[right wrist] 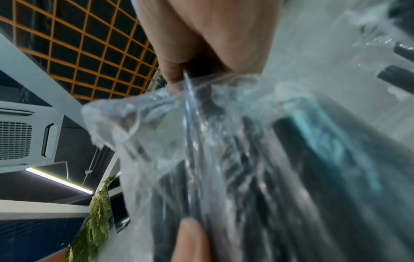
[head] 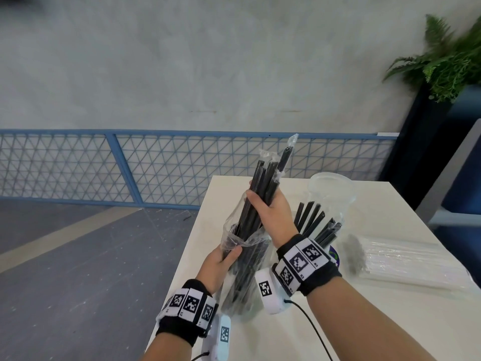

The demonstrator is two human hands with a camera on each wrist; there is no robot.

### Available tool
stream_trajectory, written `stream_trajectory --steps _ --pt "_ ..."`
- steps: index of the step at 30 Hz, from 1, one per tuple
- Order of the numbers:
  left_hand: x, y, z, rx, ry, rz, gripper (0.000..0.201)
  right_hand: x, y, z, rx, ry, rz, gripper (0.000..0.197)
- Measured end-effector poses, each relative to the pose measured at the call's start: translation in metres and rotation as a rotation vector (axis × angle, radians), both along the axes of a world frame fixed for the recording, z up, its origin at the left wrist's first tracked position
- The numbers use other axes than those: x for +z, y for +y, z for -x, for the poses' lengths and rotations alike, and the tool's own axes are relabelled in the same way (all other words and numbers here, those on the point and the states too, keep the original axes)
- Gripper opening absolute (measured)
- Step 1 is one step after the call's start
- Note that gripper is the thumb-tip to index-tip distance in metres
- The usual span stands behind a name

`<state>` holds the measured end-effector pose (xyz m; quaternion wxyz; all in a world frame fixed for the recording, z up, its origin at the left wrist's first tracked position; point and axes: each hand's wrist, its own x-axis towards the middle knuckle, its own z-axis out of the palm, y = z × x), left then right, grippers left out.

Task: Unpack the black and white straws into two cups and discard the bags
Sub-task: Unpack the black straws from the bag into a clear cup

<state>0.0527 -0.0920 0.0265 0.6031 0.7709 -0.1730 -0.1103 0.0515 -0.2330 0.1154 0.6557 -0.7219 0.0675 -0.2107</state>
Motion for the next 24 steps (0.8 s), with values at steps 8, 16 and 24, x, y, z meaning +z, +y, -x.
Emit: stream_trajectory --steps 8,16,24 --pt "0.0 -0.003 -0.001 -0.022 0.025 0.018 0.018 -0.015 -0.006 0.009 0.091 0.025 0.074 0.048" --pt "-0.004 -0.003 -0.002 -0.036 0.021 -0.003 0.016 -0.015 -0.001 0.005 -0.033 -0.009 -0.042 0.029" --pt "-0.008 0.005 0.0 -0.023 0.081 -0.061 0.017 0.012 -0.018 -0.006 -0.116 -0.148 -0.294 0.017"
